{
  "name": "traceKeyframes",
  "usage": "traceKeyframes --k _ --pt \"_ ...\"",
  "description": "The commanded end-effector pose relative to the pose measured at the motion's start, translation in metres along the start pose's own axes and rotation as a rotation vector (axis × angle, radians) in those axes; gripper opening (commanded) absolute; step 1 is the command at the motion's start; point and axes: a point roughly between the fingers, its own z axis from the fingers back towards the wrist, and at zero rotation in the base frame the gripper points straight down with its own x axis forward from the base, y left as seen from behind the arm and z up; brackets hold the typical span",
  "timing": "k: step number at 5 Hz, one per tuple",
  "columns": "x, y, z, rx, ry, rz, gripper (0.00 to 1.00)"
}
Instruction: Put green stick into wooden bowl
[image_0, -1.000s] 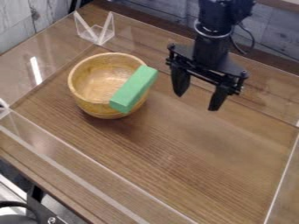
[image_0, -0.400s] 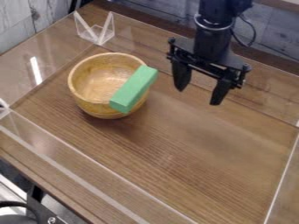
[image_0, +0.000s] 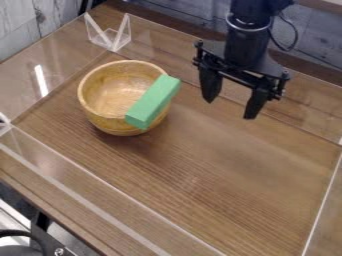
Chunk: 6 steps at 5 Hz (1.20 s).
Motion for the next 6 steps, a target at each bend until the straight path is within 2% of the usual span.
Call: traceKeyframes --k 1,6 --pt "0.0023 -0.0021 0.0175 -0.010 -0.057 -0.001 1.00" --pt "0.0016 -0.0013 0.0091 -0.012 -0.036 -0.003 1.00"
